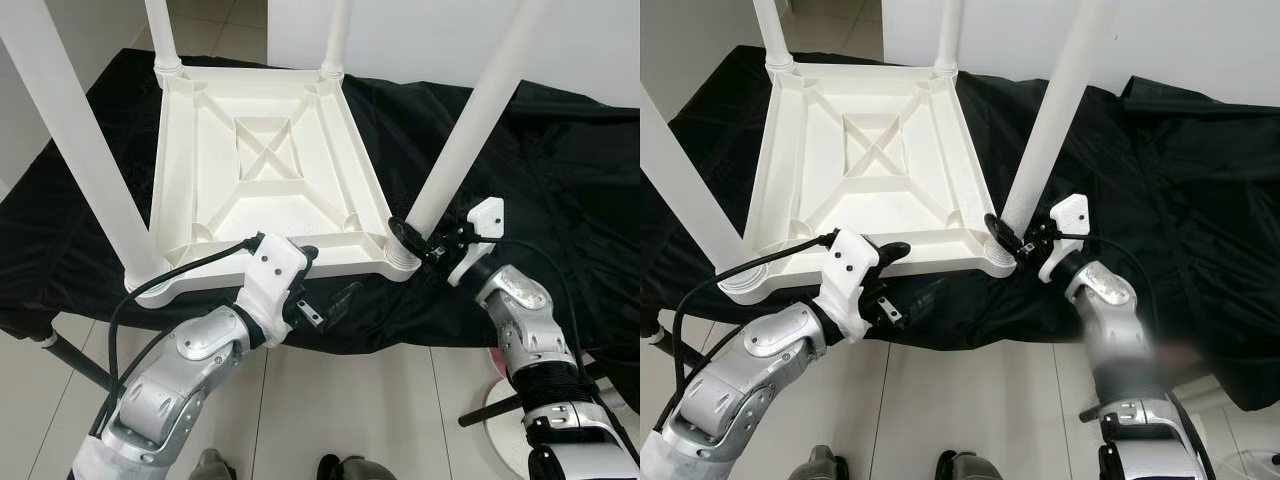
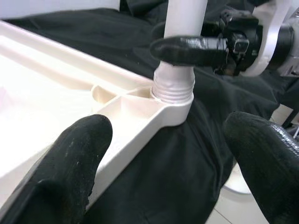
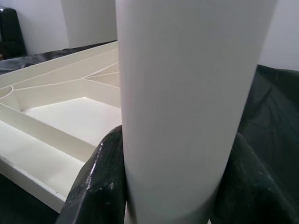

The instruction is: Building children table

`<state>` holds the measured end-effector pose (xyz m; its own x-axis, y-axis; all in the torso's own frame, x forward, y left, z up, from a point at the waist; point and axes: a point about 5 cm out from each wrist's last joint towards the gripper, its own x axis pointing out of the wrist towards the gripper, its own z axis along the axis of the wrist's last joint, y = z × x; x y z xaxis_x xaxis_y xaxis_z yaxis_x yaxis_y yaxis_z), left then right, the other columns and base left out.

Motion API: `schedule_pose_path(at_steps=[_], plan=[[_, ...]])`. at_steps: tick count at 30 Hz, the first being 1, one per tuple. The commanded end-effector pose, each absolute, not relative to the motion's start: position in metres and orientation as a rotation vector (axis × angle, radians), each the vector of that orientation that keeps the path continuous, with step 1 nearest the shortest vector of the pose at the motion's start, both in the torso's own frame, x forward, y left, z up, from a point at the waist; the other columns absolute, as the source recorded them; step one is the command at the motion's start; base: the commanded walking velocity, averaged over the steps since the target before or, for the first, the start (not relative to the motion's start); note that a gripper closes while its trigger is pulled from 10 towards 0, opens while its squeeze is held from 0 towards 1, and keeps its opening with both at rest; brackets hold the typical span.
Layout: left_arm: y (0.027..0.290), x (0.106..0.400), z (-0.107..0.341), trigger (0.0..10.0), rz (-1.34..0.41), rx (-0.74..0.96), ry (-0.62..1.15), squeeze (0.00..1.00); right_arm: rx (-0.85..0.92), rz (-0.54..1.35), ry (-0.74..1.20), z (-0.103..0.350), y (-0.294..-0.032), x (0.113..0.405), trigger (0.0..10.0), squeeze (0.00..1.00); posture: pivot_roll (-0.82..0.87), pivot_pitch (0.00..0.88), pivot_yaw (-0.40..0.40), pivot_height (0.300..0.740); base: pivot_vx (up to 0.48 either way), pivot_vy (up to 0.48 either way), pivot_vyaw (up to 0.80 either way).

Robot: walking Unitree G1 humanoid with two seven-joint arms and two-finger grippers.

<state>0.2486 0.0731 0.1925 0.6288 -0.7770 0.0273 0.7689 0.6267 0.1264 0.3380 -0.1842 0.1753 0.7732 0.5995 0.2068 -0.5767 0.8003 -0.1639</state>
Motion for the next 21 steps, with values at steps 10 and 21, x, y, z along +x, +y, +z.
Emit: schedule_pose_path(at_steps=[10,21], plan=[[0.067,0.251,0.191,10.0,-0.878,0.138,-0.092,0.00,-0.014,0.602,-0.198,0.160,-0.177,0.336,10.0,0.00,0.06,0.110,-0.084,0.740,0.000,0.000,0.00],[0.067,0.257,0.188,10.0,-0.845,0.078,-0.085,0.00,0.036,0.274,-0.193,0.160,-0.154,0.333,10.0,0.00,0.07,0.103,-0.075,0.740,0.000,0.000,0.00]])
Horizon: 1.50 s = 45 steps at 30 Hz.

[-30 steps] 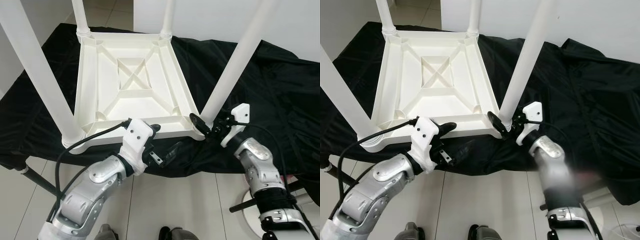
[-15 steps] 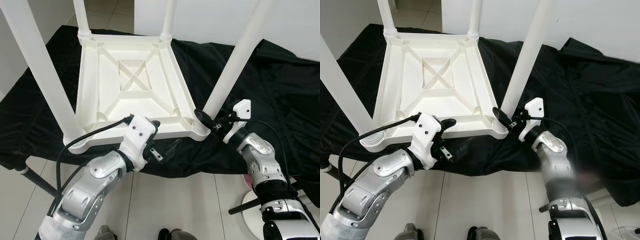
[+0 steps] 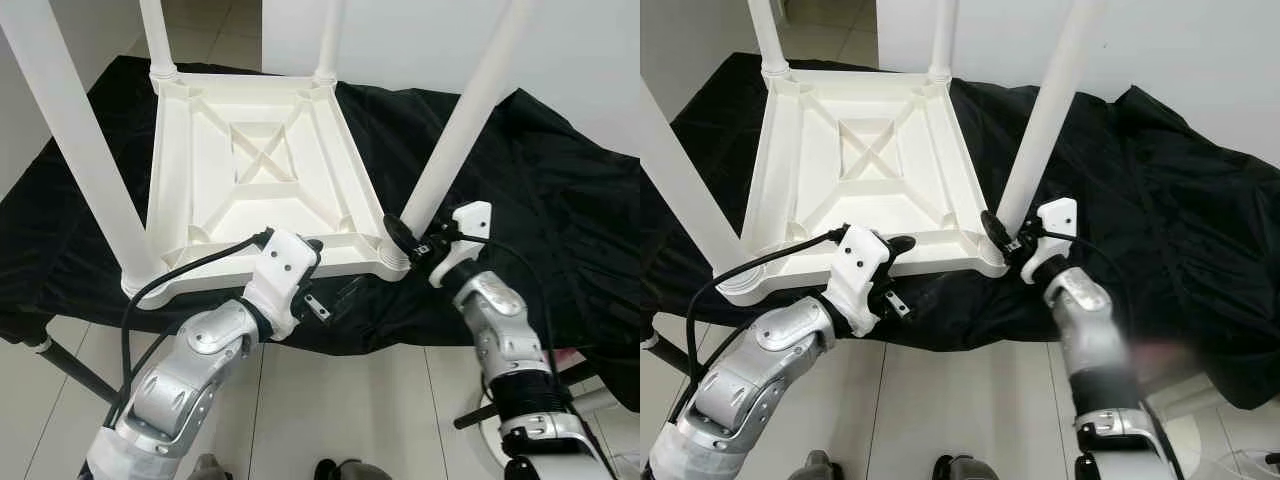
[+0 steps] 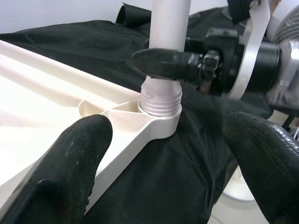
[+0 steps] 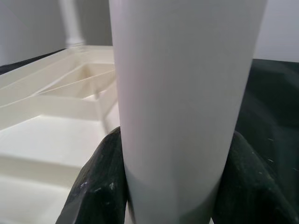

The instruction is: Building children table

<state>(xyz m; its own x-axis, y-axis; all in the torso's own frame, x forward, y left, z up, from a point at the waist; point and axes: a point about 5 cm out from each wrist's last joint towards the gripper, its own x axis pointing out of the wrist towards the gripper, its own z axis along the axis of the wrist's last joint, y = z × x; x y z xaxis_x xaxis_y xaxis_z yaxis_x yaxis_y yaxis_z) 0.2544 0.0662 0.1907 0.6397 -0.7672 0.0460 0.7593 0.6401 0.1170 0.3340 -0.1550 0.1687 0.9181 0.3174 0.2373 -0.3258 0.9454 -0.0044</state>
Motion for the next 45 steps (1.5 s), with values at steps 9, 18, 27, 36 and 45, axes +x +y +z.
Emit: schedule_pose_path(at_steps=[9,18,27,36,45], plan=[[0.070,0.265,0.184,10.0,-0.799,0.089,-0.087,0.00,0.132,-0.096,-0.102,0.147,-0.131,0.320,10.0,0.00,0.06,0.105,-0.086,0.740,0.000,0.000,0.00],[0.073,0.272,0.184,10.0,-0.741,0.081,-0.095,0.00,0.157,-0.150,-0.098,0.150,-0.117,0.318,10.0,0.00,0.06,0.106,-0.086,0.740,0.000,0.000,0.00],[0.073,0.274,0.185,10.0,-0.731,0.068,-0.100,0.00,0.186,-0.104,-0.122,0.154,-0.117,0.317,10.0,0.00,0.05,0.106,-0.086,0.740,0.000,0.000,0.00],[0.072,0.269,0.183,10.0,-0.769,0.075,-0.114,0.00,0.173,0.024,-0.216,0.165,-0.127,0.316,10.0,1.00,0.05,0.101,-0.107,0.740,0.000,0.000,0.00],[0.065,0.268,0.181,10.0,-0.767,0.074,-0.118,0.00,0.114,0.159,-0.199,0.156,-0.155,0.318,10.0,0.00,0.06,0.088,-0.119,0.740,0.000,0.000,0.00]])
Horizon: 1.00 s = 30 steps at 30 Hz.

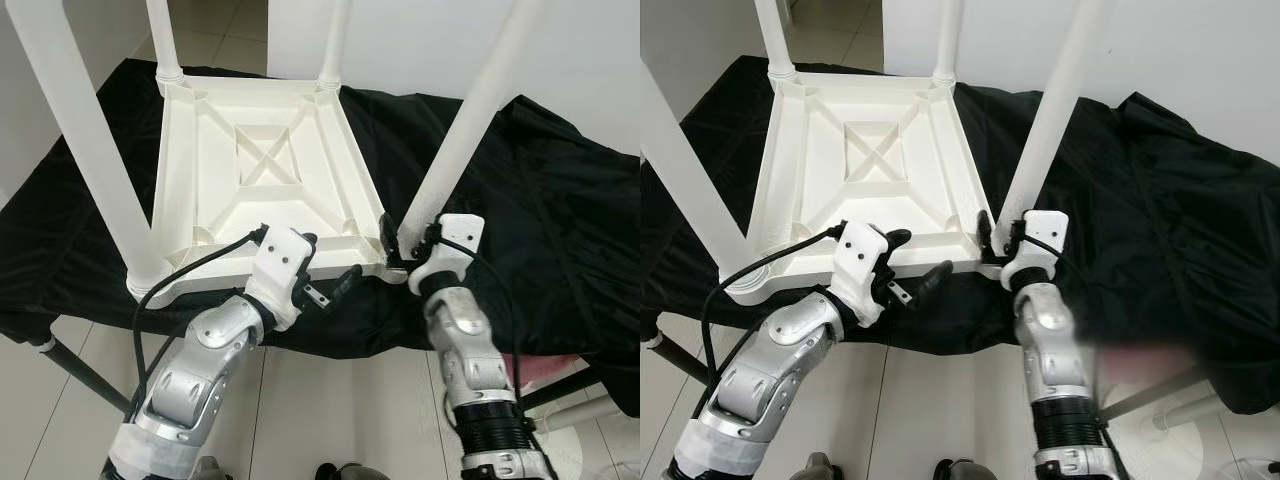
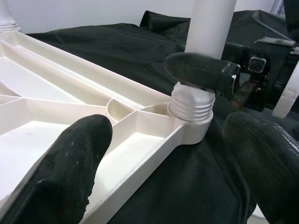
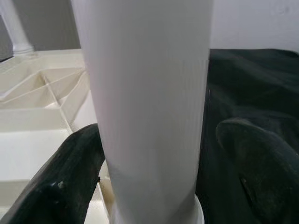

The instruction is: Building children table

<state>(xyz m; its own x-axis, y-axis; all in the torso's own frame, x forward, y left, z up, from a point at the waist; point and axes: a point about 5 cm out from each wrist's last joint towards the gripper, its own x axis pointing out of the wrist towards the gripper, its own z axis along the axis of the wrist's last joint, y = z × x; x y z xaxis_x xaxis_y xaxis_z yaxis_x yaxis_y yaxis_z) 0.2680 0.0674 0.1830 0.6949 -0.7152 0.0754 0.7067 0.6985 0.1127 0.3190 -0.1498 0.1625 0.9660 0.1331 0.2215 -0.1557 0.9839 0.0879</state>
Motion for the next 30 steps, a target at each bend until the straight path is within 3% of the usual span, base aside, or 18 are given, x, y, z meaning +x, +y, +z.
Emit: schedule_pose_path(at_steps=[1,22,23,25,26,27,28,29,30], plan=[[0.064,0.267,0.180,10.0,-0.776,0.085,-0.116,0.00,0.103,0.194,-0.200,0.156,-0.158,0.320,10.0,0.00,0.06,0.087,-0.118,0.740,0.000,0.000,0.00],[0.049,0.257,0.171,10.0,-0.869,0.152,-0.111,0.00,-0.112,0.612,-0.178,0.163,-0.162,0.350,10.0,0.00,0.06,0.069,-0.092,0.740,0.000,0.000,0.00],[0.049,0.257,0.171,10.0,-0.873,0.155,-0.111,0.00,-0.120,0.613,-0.168,0.163,-0.163,0.352,5.9,0.00,0.06,0.070,-0.092,0.740,0.000,0.000,0.00],[0.048,0.257,0.170,10.0,-0.876,0.156,-0.112,0.00,-0.125,0.614,-0.162,0.162,-0.164,0.353,5.9,0.00,0.06,0.070,-0.092,0.740,0.000,0.000,0.00],[0.048,0.256,0.170,10.0,-0.877,0.154,-0.111,0.00,-0.133,0.619,-0.153,0.161,-0.166,0.354,3.0,0.00,0.06,0.070,-0.092,0.740,0.000,0.000,0.00],[0.048,0.256,0.170,10.0,-0.877,0.154,-0.111,0.00,-0.133,0.619,-0.153,0.161,-0.166,0.354,3.0,0.00,0.06,0.070,-0.092,0.740,0.000,0.000,0.00],[0.048,0.256,0.170,10.0,-0.877,0.151,-0.110,0.00,-0.136,0.622,-0.145,0.160,-0.167,0.355,0.9,0.00,0.07,0.071,-0.097,0.740,0.000,0.000,0.00],[0.048,0.256,0.170,10.0,-0.877,0.151,-0.110,0.00,-0.136,0.622,-0.145,0.160,-0.167,0.355,0.9,0.00,0.07,0.071,-0.097,0.740,0.000,0.000,0.00],[0.049,0.256,0.170,10.0,-0.877,0.146,-0.106,0.00,-0.142,0.627,-0.137,0.158,-0.168,0.354,0.2,0.00,0.07,0.072,-0.099,0.740,0.000,0.000,0.00]])
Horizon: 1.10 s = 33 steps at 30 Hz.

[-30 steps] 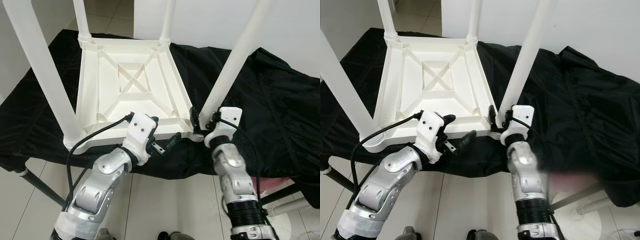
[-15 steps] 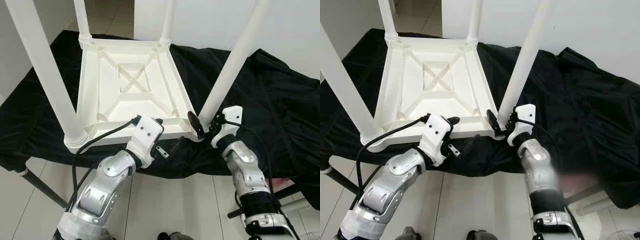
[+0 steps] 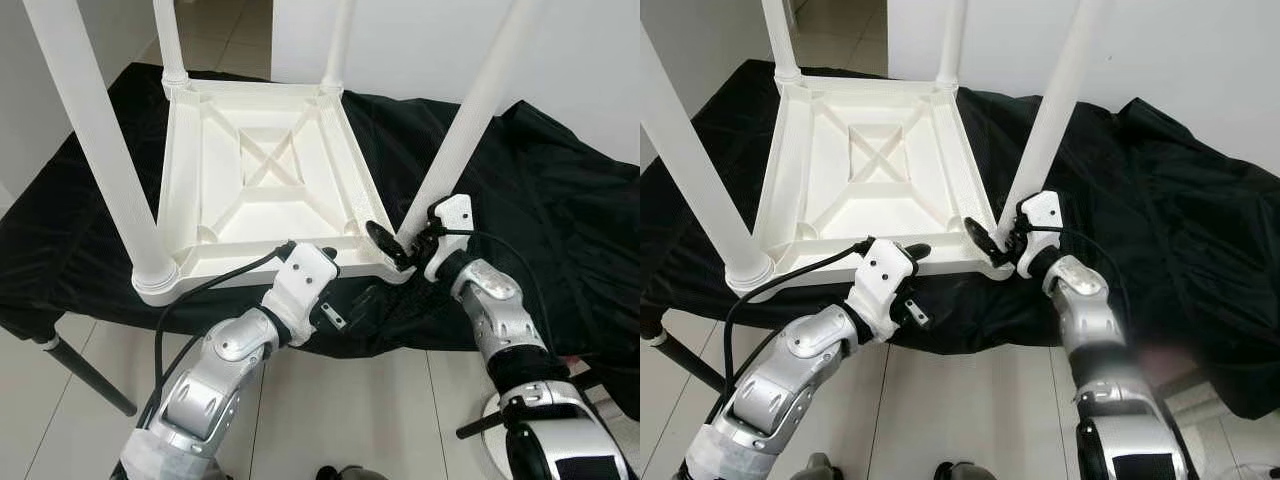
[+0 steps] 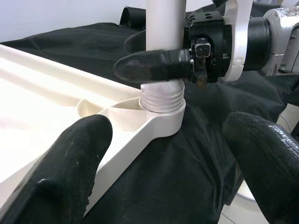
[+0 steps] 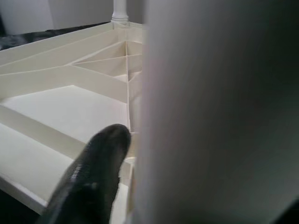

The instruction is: Building children table

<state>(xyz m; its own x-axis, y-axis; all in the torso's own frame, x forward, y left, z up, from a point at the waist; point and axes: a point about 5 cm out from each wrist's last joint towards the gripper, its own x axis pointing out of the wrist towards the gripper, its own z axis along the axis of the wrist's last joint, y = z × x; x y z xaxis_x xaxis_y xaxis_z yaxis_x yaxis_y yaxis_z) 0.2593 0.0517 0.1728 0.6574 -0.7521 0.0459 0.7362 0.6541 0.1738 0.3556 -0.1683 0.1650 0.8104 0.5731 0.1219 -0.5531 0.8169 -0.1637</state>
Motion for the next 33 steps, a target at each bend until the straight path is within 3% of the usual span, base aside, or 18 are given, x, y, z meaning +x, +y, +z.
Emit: schedule_pose_path(at_steps=[1,10,11,19,28,33], plan=[[0.049,0.255,0.169,10.0,-0.877,0.143,-0.105,0.00,-0.145,0.641,-0.124,0.155,-0.169,0.354,0.0,0.00,0.07,0.073,-0.098,0.740,0.000,0.000,0.00],[0.048,0.254,0.169,10.0,-0.880,0.140,-0.105,0.00,-0.129,0.660,-0.110,0.148,-0.171,0.352,0.0,0.00,0.07,0.078,-0.096,0.740,0.000,0.000,0.00],[0.048,0.254,0.169,10.0,-0.881,0.140,-0.104,0.00,-0.115,0.649,-0.109,0.147,-0.172,0.351,10.0,0.00,0.07,0.080,-0.095,0.740,0.000,0.000,0.00],[0.048,0.255,0.170,10.0,-0.878,0.137,-0.103,0.00,-0.105,0.462,-0.079,0.144,-0.172,0.355,10.0,0.00,0.06,0.082,-0.093,0.740,0.000,0.000,0.00],[0.050,0.257,0.171,10.0,-0.867,0.125,-0.106,0.00,0.009,0.318,-0.114,0.152,-0.155,0.352,10.0,0.00,0.05,0.084,-0.092,0.740,0.000,0.000,0.00],[0.054,0.262,0.172,10.0,-0.848,0.116,-0.106,0.00,0.108,0.133,-0.079,0.143,-0.136,0.340,10.0,0.00,0.05,0.093,-0.097,0.740,0.000,0.000,0.00]])
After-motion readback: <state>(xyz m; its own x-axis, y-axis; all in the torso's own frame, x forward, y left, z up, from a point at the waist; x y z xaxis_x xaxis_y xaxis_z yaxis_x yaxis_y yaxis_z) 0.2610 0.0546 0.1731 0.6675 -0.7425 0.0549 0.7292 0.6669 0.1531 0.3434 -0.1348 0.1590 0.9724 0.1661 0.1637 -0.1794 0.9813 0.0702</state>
